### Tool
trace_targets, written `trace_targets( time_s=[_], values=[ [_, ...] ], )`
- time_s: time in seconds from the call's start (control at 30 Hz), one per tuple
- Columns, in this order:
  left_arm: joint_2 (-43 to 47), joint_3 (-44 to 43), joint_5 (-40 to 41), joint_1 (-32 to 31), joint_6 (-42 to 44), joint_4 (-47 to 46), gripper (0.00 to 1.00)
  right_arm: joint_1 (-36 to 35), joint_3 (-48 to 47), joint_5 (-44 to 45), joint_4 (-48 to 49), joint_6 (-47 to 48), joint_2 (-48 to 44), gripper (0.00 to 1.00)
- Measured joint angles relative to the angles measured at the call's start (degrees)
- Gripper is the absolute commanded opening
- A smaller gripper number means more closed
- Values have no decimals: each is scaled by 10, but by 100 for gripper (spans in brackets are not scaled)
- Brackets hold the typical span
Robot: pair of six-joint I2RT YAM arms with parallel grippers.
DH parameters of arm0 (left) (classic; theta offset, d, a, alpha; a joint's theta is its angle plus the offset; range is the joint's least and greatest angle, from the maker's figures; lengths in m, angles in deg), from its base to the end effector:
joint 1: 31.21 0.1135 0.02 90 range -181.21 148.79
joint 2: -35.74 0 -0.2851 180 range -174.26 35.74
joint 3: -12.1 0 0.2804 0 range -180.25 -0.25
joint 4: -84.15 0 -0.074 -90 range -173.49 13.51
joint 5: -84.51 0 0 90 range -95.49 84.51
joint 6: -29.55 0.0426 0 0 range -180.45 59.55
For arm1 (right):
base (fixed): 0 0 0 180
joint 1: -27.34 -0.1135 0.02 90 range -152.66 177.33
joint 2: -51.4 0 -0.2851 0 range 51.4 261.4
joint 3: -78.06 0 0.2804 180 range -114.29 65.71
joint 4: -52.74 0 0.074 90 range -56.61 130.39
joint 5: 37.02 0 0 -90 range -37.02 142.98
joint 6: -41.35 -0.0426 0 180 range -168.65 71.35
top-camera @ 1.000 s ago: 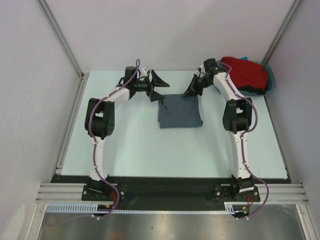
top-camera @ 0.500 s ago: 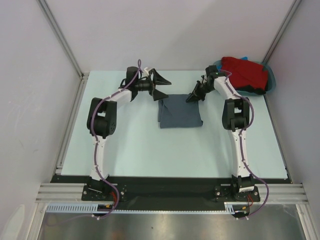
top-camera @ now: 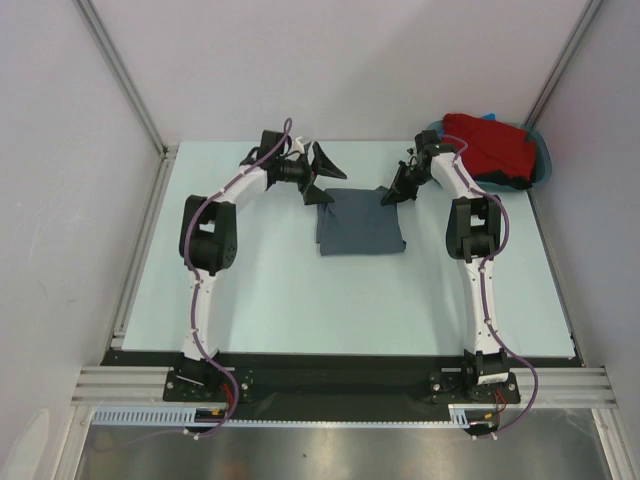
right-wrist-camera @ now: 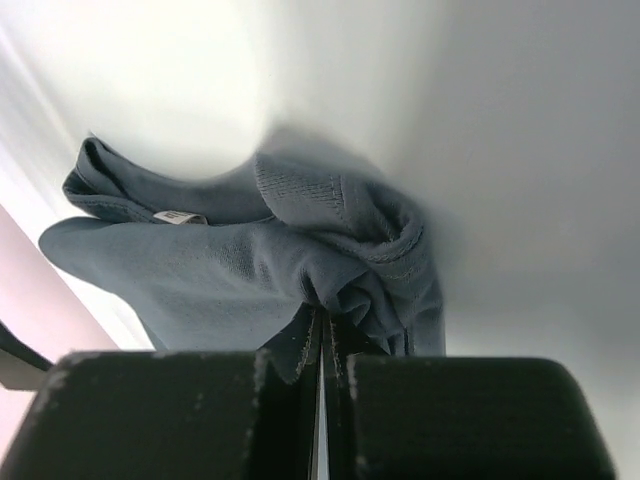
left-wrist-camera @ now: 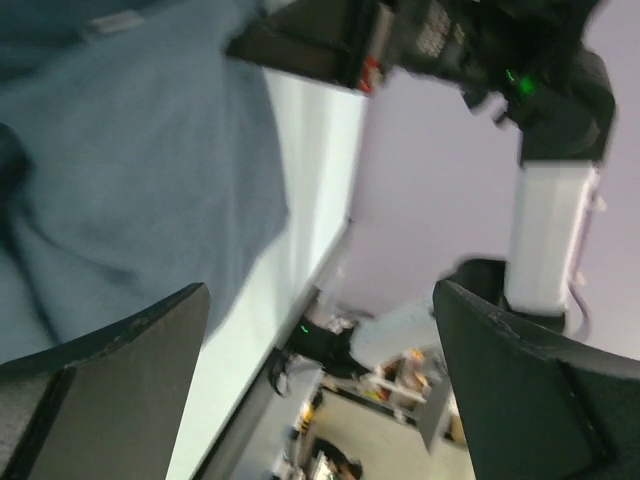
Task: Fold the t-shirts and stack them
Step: Fold the tshirt
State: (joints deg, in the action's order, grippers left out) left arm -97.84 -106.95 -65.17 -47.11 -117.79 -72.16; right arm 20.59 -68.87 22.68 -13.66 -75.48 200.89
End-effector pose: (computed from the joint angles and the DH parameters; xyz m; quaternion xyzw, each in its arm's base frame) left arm 0.5314 -0.1896 0.1906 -0.0729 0.8068 -0.5852 0.0370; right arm 0.5789 0.0902 0.1423 0.1185 0.9428 0.2969 0.0945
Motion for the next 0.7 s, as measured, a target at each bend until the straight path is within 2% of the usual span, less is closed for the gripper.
trace_targets(
  time_s=[0.17, 0.3, 0.53, 0.7],
  values=[
    [-31, -155, 122, -1, 153, 241, 100, 0, -3, 11, 3, 11, -1, 0],
    [-20, -165, 209, -1, 231, 337, 100, -2, -3, 32, 3, 27, -12, 0],
    [-2, -73, 261, -4, 282, 384, 100, -10, -3, 50, -3, 36, -65, 0],
    [-1, -60, 266, -15, 294, 384, 100, -12, -20, 50, -12, 40, -98, 0]
  ],
)
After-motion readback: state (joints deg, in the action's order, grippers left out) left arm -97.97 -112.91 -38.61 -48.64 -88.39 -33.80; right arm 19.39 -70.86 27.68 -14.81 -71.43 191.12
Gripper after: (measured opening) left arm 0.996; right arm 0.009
